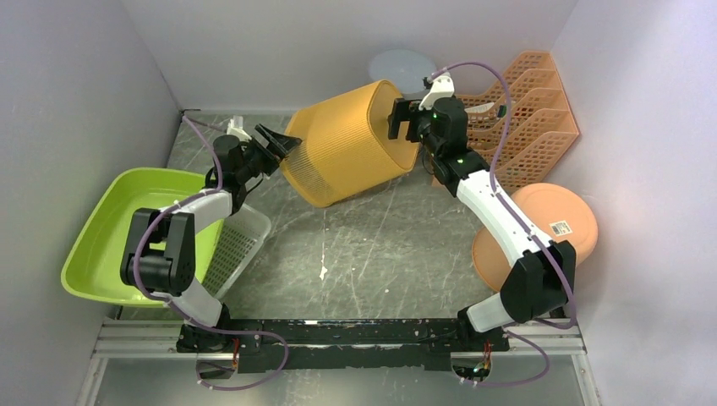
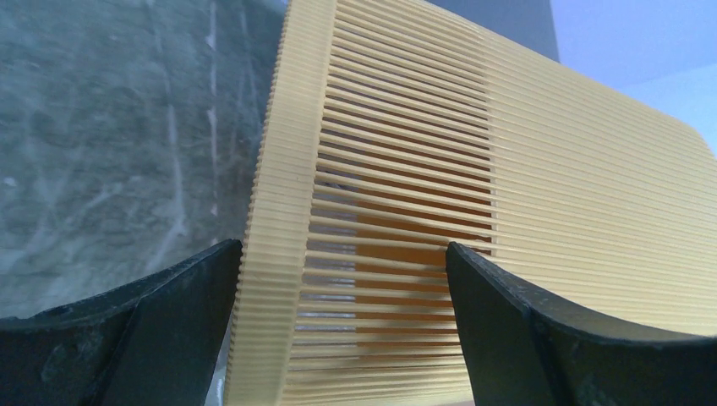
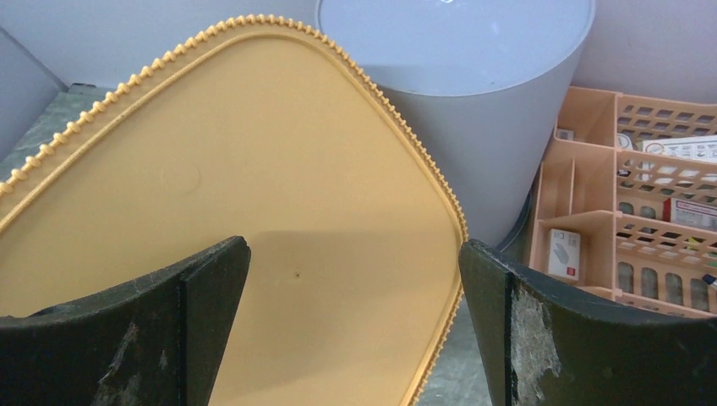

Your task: Turn the large container upside down

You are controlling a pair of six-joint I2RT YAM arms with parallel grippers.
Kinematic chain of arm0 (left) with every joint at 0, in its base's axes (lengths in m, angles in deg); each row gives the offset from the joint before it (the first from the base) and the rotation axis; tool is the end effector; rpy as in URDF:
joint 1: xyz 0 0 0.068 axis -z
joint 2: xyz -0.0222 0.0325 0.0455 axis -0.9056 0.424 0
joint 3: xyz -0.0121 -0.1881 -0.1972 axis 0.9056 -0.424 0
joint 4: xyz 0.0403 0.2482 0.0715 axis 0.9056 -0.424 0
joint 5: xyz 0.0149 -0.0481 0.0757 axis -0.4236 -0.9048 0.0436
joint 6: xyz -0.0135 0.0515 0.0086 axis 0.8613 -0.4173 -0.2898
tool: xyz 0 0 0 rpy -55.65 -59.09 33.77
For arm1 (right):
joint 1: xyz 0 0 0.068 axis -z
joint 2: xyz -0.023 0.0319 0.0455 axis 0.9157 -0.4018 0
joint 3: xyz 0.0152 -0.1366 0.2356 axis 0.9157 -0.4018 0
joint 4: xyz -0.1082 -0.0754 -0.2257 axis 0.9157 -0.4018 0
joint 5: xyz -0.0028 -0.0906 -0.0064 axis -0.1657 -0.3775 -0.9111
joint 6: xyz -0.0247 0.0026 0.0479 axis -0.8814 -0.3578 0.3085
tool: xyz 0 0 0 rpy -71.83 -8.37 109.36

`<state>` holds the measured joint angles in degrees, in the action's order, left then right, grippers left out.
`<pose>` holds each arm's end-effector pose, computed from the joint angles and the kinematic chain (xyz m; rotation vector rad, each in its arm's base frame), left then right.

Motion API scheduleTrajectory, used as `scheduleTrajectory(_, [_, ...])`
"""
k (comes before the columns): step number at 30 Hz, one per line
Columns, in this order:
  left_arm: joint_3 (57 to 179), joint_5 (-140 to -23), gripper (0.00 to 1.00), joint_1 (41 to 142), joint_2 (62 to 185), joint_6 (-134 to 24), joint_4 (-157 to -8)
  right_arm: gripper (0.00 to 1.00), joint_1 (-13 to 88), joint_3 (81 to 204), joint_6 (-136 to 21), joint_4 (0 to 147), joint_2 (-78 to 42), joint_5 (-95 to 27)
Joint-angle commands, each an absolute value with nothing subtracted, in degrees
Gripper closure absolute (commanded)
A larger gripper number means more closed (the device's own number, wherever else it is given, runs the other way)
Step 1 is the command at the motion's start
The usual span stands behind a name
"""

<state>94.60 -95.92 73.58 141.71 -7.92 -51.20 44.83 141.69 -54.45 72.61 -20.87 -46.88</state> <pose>0.3513 -0.0676 0.2284 -0.5057 1.8365 -1.1740 0.3284 0.1257 0.3743 -0.1087 1.7679 0.3176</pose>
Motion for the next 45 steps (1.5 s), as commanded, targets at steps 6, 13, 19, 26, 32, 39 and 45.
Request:
scheduleTrajectory(6, [97.70,-87.57,0.00,75.29,142.46,-18.65,-69.91,0.00,40.90,141.76,-55.00,64.97,-26.02,-40.85])
scheduleTrajectory(13, [104.98,-72.72,0.01,77.22,138.76,-26.87,-83.07,0.00,39.54,144.05,-55.15,64.68,-28.79,-41.07])
scheduleTrajectory(19, [108.96,-63.44,0.00,78.20,134.60,-32.46,-89.35,0.00,38.36,146.78,-55.00,64.53,-32.12,-40.69])
scheduleTrajectory(26, [109.01,-59.82,0.00,78.83,131.41,-34.87,-90.95,0.00,35.39,150.99,-55.24,63.99,-36.01,-40.59])
scheduleTrajectory(32, [109.59,-59.46,0.00,79.31,130.39,-36.34,-91.98,0.00,34.17,154.74,-55.70,63.36,-39.24,-40.93])
scheduleTrajectory(39, [110.49,-56.16,0.00,79.96,127.78,-38.81,-93.86,0.00,34.14,158.30,-57.45,64.54,-40.66,-40.05])
scheduleTrajectory(45, [111.28,-54.30,0.00,80.03,126.66,-40.27,-95.44,0.00,34.14,161.96,-59.45,69.63,-39.22,-37.16])
